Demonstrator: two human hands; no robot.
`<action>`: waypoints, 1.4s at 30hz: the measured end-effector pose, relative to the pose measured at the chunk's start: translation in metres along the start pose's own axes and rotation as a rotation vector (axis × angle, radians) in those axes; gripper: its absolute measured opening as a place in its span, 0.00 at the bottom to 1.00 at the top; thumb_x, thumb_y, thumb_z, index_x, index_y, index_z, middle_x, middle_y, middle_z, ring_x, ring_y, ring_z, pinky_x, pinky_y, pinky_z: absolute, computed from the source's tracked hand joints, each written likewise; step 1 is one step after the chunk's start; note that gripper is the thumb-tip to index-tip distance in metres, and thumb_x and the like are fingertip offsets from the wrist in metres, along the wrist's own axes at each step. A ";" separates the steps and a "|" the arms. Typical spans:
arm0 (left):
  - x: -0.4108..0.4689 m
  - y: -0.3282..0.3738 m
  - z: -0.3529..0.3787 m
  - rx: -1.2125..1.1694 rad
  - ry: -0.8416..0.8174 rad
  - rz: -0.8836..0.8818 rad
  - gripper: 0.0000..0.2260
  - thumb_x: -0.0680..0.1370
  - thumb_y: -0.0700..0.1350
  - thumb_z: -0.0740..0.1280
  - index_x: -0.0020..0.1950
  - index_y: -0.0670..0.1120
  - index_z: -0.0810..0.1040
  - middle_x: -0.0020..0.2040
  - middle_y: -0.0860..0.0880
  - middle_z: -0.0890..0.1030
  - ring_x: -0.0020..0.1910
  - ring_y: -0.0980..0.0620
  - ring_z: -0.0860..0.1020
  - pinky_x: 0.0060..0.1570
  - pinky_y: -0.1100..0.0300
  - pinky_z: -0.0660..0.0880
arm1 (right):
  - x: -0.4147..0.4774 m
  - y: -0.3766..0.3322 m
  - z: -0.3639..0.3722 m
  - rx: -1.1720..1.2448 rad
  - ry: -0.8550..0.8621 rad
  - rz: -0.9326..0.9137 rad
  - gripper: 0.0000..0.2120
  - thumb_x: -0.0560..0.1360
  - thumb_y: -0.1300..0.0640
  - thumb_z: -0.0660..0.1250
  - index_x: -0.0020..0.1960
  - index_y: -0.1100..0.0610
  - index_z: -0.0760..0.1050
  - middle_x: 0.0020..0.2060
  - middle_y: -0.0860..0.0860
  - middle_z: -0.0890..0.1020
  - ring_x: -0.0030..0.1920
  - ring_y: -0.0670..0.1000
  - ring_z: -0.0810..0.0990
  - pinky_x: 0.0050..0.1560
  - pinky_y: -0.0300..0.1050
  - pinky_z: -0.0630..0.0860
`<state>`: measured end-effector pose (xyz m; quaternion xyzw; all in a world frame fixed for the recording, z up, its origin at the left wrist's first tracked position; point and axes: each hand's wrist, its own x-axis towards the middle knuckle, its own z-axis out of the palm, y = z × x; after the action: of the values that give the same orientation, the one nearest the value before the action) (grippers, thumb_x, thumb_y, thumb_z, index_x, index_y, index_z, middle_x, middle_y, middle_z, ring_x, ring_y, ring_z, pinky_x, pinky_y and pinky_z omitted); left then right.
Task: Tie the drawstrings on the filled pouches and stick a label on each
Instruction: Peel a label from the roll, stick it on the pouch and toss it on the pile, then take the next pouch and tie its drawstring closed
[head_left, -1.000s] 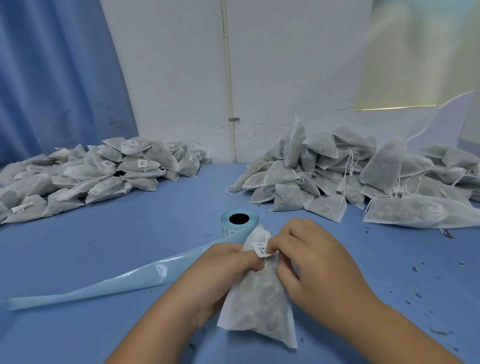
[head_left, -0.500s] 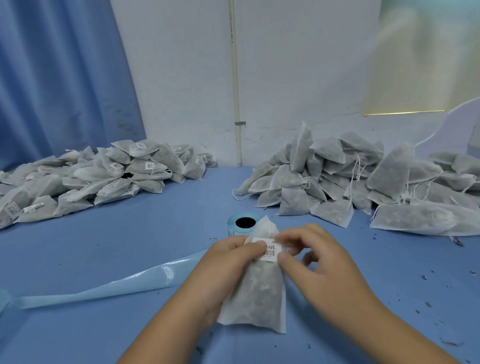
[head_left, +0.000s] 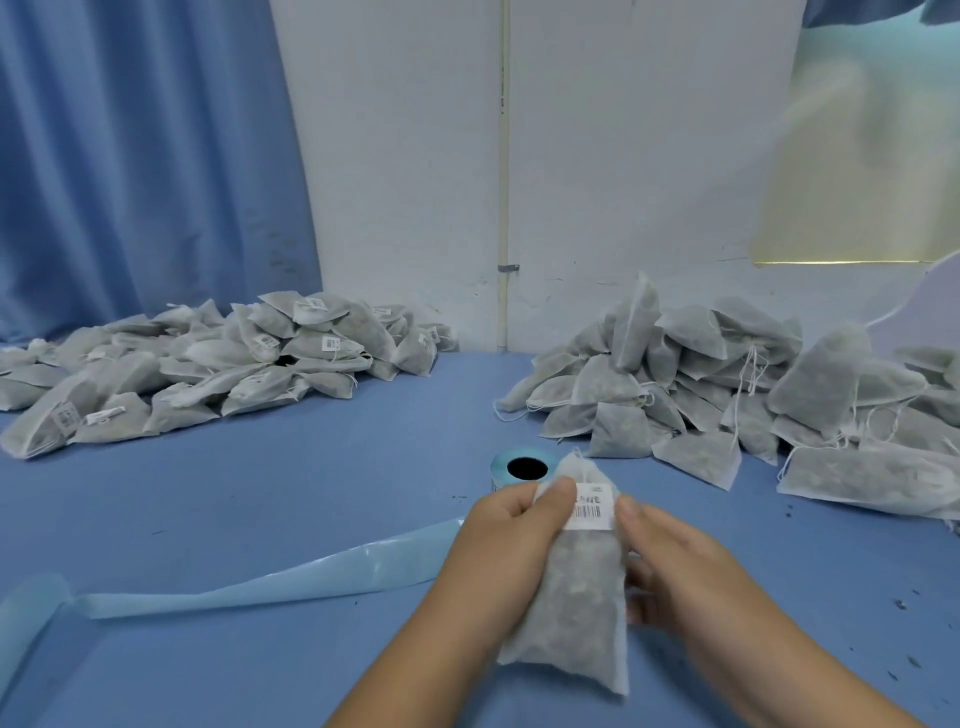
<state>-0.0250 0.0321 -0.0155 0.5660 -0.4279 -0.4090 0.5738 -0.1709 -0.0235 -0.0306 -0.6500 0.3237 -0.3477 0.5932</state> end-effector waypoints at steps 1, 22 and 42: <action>0.003 0.000 -0.002 -0.061 0.069 -0.017 0.13 0.79 0.53 0.67 0.39 0.48 0.84 0.40 0.46 0.85 0.39 0.50 0.81 0.43 0.54 0.76 | 0.001 -0.002 0.004 -0.039 -0.079 -0.006 0.19 0.67 0.35 0.72 0.49 0.48 0.82 0.43 0.51 0.85 0.42 0.50 0.83 0.43 0.47 0.79; 0.032 0.011 -0.071 -0.911 0.641 0.011 0.17 0.82 0.54 0.58 0.49 0.42 0.78 0.47 0.43 0.78 0.40 0.44 0.78 0.38 0.54 0.69 | 0.187 -0.129 0.162 0.579 -0.123 -0.088 0.19 0.76 0.73 0.63 0.67 0.68 0.68 0.53 0.62 0.78 0.51 0.55 0.82 0.50 0.39 0.80; 0.035 -0.017 0.006 -0.220 0.139 0.056 0.10 0.75 0.42 0.68 0.34 0.48 0.83 0.32 0.49 0.78 0.25 0.53 0.72 0.28 0.62 0.66 | 0.041 -0.002 -0.026 0.192 0.076 0.100 0.08 0.75 0.70 0.61 0.45 0.65 0.79 0.30 0.56 0.80 0.26 0.50 0.76 0.27 0.40 0.71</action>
<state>-0.0200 -0.0037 -0.0312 0.5144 -0.3552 -0.3973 0.6718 -0.1704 -0.0714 -0.0242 -0.5597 0.3431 -0.3713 0.6567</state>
